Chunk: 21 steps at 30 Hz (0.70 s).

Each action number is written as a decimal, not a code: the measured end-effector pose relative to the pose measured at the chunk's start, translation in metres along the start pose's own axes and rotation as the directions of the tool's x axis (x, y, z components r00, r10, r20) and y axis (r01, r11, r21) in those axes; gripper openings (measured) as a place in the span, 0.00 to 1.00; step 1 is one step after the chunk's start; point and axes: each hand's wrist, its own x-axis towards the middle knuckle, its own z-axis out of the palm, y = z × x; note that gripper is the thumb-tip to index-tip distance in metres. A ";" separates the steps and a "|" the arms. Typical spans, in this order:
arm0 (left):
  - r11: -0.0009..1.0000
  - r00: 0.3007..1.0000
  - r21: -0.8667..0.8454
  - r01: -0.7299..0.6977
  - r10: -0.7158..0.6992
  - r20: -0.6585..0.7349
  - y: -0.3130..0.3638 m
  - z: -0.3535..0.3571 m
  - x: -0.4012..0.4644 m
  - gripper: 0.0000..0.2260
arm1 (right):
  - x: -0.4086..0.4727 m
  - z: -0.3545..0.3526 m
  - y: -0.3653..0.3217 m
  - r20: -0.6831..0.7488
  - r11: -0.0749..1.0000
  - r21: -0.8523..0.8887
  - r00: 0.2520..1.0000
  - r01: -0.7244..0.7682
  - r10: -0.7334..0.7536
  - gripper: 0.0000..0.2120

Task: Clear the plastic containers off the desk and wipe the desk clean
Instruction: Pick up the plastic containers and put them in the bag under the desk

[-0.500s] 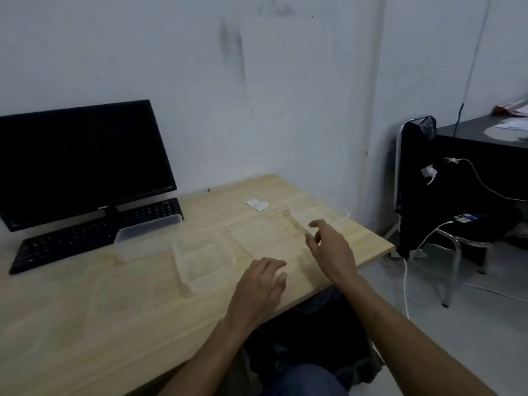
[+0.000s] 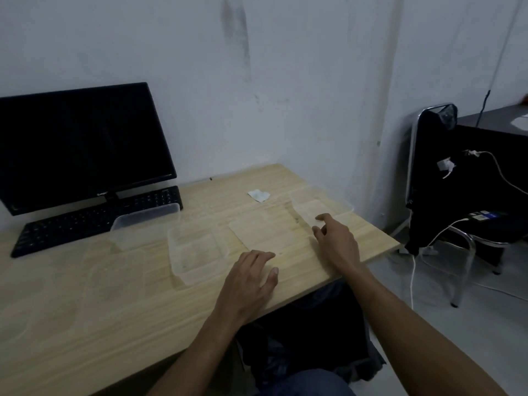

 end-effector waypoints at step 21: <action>0.759 0.900 -0.488 0.430 -0.402 0.168 0.011 -0.025 0.011 0.16 | -0.048 0.012 -0.065 -0.152 0.976 0.086 0.971 0.199 -0.185 0.06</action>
